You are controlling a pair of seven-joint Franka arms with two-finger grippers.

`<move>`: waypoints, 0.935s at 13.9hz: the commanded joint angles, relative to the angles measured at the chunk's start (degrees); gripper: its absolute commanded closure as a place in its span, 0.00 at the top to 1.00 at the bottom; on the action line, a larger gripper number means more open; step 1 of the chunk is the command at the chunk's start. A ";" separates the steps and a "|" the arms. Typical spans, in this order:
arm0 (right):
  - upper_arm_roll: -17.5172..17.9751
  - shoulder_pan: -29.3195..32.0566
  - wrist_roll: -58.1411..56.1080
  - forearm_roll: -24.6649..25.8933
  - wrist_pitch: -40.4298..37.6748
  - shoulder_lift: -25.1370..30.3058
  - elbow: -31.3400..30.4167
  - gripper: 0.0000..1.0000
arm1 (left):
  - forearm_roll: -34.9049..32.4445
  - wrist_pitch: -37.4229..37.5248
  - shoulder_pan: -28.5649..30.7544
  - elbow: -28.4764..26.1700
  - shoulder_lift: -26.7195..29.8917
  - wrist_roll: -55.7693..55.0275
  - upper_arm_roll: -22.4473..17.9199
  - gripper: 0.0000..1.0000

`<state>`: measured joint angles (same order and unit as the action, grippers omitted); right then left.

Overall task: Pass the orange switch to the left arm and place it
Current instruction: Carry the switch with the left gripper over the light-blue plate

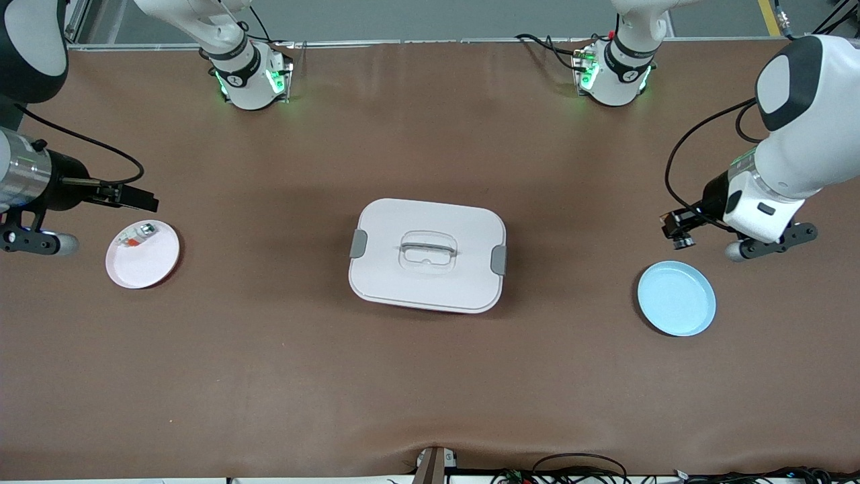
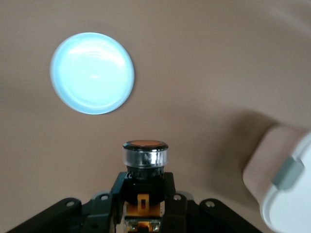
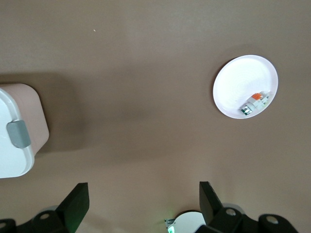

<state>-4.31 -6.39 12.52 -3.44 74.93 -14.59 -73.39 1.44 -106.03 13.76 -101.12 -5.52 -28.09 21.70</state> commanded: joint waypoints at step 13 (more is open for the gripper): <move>0.97 1.03 -2.59 1.77 7.95 13.45 -12.74 1.00 | -10.84 -0.30 4.08 -2.93 -1.24 -45.13 0.19 0.00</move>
<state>-4.18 -6.13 10.65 -2.91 82.30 -4.02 -83.74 -6.68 -105.61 16.78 -101.90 -7.78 -71.37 21.49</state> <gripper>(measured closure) 0.000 0.661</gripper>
